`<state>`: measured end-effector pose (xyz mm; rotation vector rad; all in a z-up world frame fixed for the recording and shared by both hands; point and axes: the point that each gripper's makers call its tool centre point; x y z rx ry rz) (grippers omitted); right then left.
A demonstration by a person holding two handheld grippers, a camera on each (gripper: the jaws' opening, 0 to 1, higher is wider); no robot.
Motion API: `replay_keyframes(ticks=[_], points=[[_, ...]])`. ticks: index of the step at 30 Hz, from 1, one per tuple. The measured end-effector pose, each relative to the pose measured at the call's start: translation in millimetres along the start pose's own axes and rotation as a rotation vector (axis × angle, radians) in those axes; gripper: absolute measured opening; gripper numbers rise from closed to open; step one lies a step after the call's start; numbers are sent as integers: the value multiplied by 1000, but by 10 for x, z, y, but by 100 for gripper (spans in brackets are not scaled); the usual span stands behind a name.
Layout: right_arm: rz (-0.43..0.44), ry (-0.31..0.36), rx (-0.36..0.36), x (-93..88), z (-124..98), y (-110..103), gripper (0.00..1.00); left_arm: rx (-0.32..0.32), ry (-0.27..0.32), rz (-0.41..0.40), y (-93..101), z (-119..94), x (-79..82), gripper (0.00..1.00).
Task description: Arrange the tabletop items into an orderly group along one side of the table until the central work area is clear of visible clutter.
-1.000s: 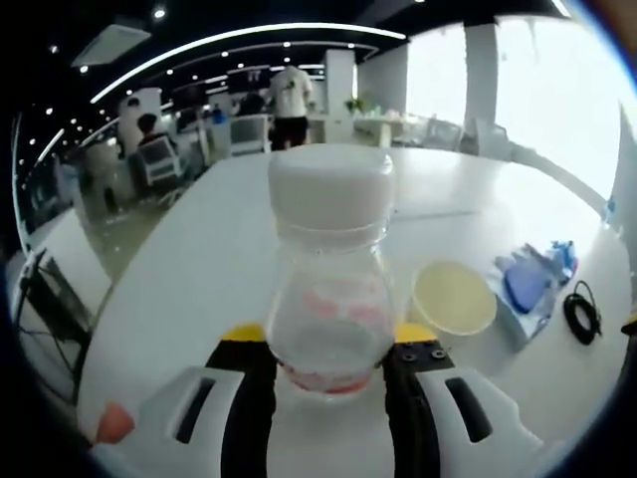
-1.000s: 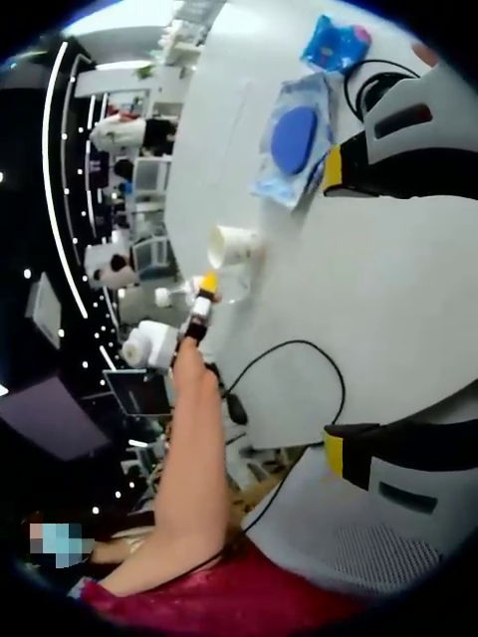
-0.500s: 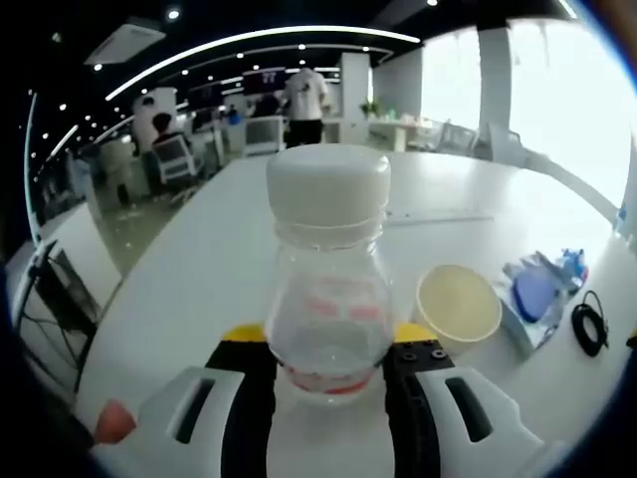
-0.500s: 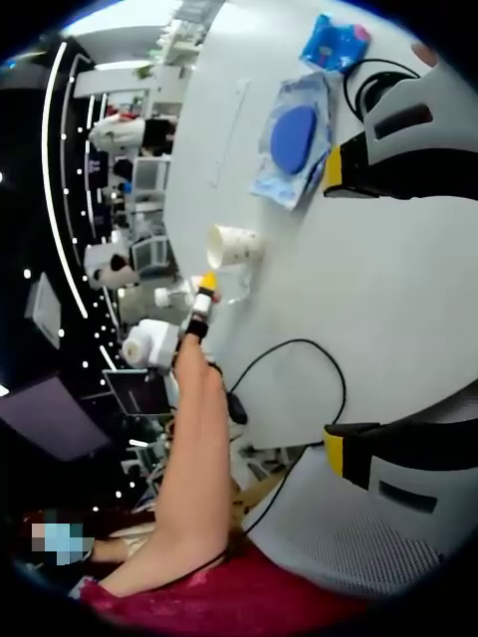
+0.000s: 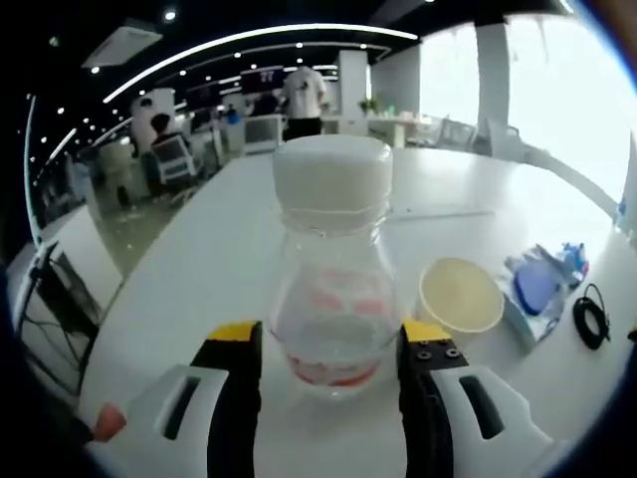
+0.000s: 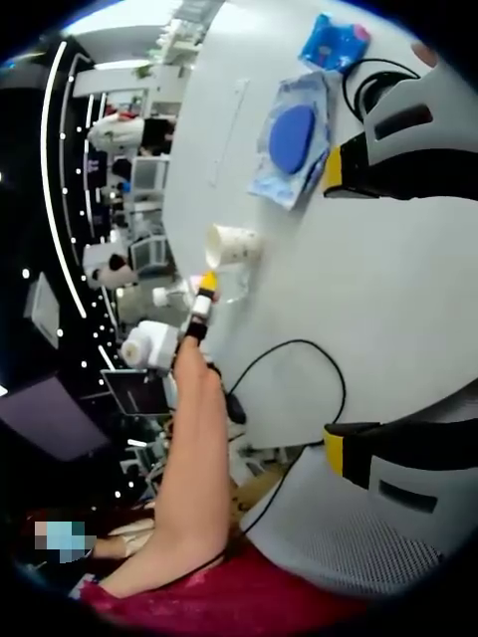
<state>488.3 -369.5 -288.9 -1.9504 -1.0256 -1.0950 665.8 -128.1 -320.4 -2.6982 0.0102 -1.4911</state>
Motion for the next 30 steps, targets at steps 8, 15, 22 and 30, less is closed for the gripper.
replay_keyframes(ticks=[8, 15, 22, 30], points=[[-3, -5, 7, -6, 10, -22, 92, -35, 10, -40, 28, -57, 9, 63], [-6, -5, 12, -3, 16, -42, 92, -45, 17, -41, -6, -149, -42, 63], [-8, -10, 15, -17, 11, -58, 92, -71, 33, -39, 13, -118, 87, 58], [-6, -3, 8, -8, -16, -37, 92, -95, 37, -38, 56, -64, 197, 39]])
Point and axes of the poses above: the point that each gripper's makers call its tool centre point, and the gripper's own axes: z roughly forward along the fingers, y roughly to its right, x roughly out of its top, and after that the axes turned 2 degrees about z, right-handed
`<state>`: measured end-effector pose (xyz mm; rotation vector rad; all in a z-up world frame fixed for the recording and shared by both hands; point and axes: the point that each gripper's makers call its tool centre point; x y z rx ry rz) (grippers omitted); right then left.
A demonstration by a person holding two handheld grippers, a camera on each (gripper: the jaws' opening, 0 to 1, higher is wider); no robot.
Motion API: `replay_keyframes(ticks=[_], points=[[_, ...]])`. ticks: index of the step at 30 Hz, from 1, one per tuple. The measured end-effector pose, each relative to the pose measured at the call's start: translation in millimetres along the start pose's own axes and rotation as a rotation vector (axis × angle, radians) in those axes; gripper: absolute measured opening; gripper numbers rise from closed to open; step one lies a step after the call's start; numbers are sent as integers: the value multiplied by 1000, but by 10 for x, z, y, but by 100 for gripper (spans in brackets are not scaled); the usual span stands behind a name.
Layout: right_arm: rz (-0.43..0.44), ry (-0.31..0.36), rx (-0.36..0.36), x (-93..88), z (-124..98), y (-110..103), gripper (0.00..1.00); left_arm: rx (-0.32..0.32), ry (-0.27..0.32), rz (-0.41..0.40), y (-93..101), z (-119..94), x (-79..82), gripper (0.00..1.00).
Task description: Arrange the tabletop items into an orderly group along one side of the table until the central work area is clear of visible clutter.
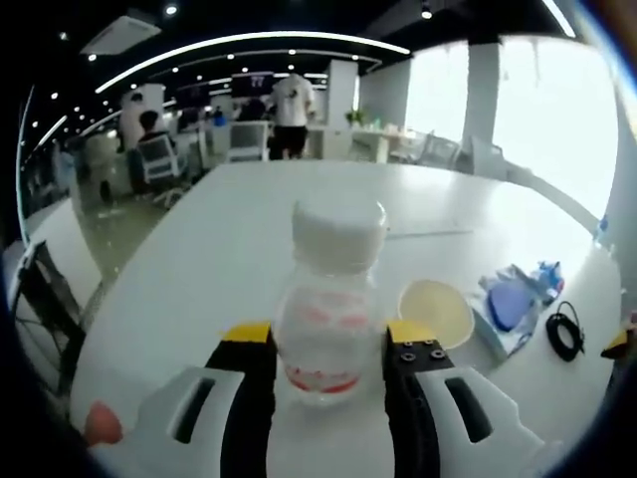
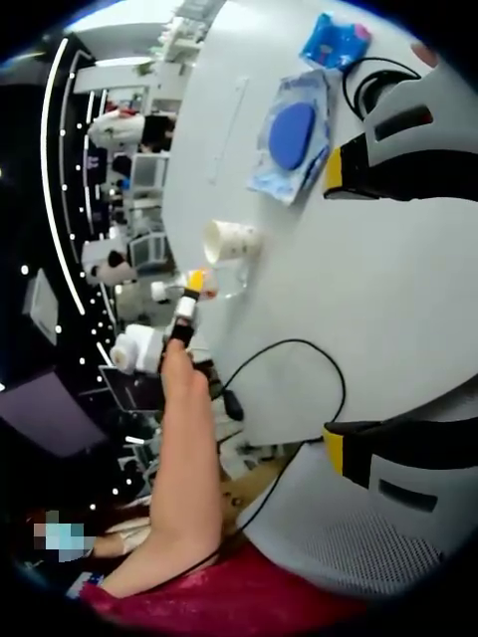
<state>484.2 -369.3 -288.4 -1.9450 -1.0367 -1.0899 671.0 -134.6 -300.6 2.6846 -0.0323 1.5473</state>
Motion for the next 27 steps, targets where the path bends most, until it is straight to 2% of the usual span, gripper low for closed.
replay_keyframes(ticks=[2, 5, 6, 9, 14, 23, 24, 27], points=[[2, 0, -1, 0, 1, 7, 91, 8, -2, 1, -3, -5, -8, 38], [1, 3, -1, 5, 8, 5, 91, 95, 17, -19, -114, -55, -34, 38], [2, 3, 0, 5, 11, 5, 91, 102, 21, -34, -117, -62, -37, 38], [1, -4, 3, -13, 23, 1, 91, 141, -3, -56, -135, -78, -49, 38], [0, -4, 9, -8, 30, -17, 91, 172, -11, -89, -130, -74, -54, 38], [2, -3, 9, -14, 17, -8, 91, 175, -12, -60, -115, -79, -56, 39], [3, -4, 10, -13, 19, -10, 91, 178, -22, -28, -115, -83, -68, 42], [2, -4, 12, -14, 23, -8, 90, 189, 7, -17, -116, -97, -31, 53]])
Point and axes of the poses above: the point that each gripper's makers call its tool centre point, and the gripper's own axes: z roughly forward along the fingers, y roughly to its right, x roughly out of its top, and after that the axes turned 2 degrees about z, right-handed
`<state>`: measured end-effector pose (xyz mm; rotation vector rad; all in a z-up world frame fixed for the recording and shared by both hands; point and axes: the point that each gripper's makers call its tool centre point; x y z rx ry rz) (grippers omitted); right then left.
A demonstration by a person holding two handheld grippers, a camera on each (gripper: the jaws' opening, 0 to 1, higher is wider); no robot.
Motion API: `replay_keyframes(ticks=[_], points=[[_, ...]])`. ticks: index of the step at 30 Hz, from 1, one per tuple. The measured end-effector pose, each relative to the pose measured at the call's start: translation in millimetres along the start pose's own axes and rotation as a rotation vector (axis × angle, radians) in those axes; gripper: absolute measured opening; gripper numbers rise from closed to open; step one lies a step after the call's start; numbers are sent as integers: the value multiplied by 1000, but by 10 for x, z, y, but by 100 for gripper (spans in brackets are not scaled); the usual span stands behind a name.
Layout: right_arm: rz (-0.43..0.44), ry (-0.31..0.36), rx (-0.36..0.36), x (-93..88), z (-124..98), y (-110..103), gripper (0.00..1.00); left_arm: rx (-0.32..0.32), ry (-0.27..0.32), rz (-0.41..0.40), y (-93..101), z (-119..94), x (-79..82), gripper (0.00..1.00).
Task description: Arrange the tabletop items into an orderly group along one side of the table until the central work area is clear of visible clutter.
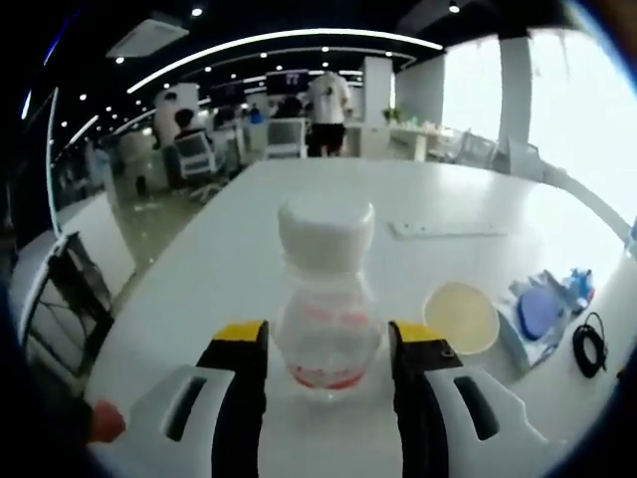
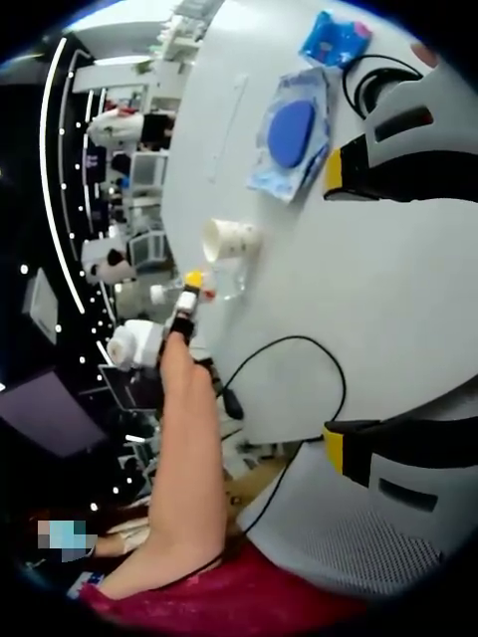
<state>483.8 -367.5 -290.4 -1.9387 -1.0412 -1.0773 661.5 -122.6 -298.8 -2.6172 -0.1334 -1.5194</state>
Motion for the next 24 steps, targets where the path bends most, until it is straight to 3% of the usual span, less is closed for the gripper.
replay_keyframes(ticks=[7, 18, 24], points=[[0, 1, 2, 5, 2, 1, 90, 0, 46, -11, -4, -27, 92, 69], [-3, 10, 2, 29, -7, -7, 90, -40, 156, -21, 13, -346, 332, 67], [-9, 13, 1, 50, -11, -11, 90, -120, 196, -21, 212, -624, 356, 66]])
Point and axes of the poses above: the point that each gripper's makers call its tool centre point, and the gripper's own axes: z roughly forward along the fingers, y roughly to its right, x roughly out of its top, and after that the axes turned 2 degrees about z, right-handed
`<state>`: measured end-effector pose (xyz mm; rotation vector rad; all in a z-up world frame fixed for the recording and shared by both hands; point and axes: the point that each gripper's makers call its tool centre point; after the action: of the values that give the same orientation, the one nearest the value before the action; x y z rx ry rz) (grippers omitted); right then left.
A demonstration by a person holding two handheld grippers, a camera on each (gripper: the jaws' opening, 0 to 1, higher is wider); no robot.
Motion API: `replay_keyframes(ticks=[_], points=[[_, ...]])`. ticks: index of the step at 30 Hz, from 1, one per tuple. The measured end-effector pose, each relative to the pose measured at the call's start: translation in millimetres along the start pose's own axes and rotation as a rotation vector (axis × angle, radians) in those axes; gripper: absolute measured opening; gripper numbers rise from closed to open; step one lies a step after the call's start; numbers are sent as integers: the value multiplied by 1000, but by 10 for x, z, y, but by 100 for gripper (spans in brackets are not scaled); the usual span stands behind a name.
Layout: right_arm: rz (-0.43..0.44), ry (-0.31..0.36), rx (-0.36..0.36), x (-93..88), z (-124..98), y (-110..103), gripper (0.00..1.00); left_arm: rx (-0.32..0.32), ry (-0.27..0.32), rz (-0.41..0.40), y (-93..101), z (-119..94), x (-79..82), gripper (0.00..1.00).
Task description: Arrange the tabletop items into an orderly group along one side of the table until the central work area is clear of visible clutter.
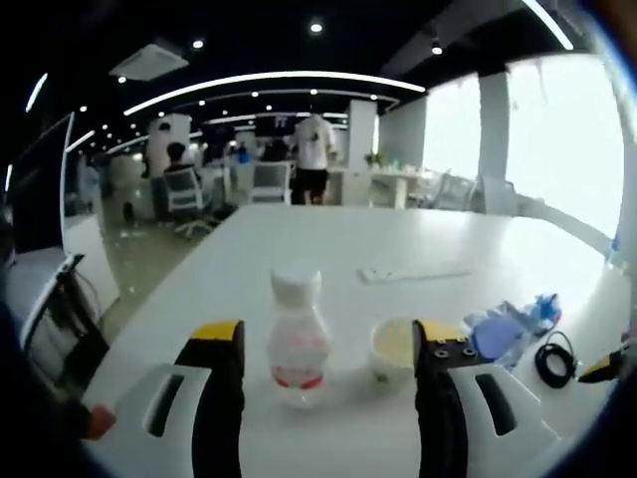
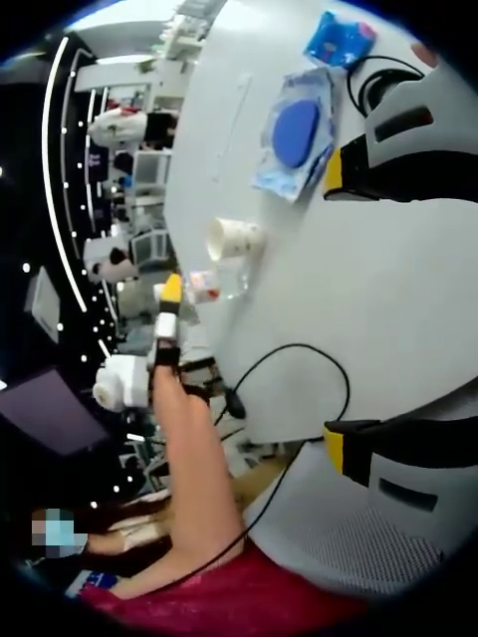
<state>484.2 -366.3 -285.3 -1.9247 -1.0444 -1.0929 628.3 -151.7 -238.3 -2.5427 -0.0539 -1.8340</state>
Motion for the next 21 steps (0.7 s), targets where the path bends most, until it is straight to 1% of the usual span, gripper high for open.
replay_keyframes(ticks=[3, 6, 7, 9, 11, 13, 17, 21], points=[[-2, 7, -8, 30, -27, 26, 90, -46, 7, 6, 153, -109, -14, 66], [-3, 14, -20, 46, -62, 64, 90, -107, 0, 11, 363, -238, -58, 64], [-2, 17, -23, 52, -80, 71, 90, -113, -2, 9, 384, -251, -67, 64], [-3, 22, -29, 64, -102, 77, 90, -154, -14, 9, 521, -330, -129, 63], [-3, 24, -32, 68, -113, 83, 90, -173, -27, 15, 593, -369, -180, 61], [-6, 24, -34, 78, -127, 86, 90, -187, -30, 31, 656, -408, -197, 61], [-17, 36, -40, 131, -171, 101, 90, -231, -24, 53, 804, -503, -184, 59], [-26, 43, -55, 162, -244, 164, 89, -261, -22, 64, 912, -541, -179, 58]])
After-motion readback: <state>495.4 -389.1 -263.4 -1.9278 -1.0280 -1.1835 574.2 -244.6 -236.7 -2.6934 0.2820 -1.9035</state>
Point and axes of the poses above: the point that each gripper's makers call its tool centre point, and the gripper's own axes: z roughly forward along the fingers, y roughly to its right, x roughly out of its top, and after that the axes turned 2 degrees about z, right-handed
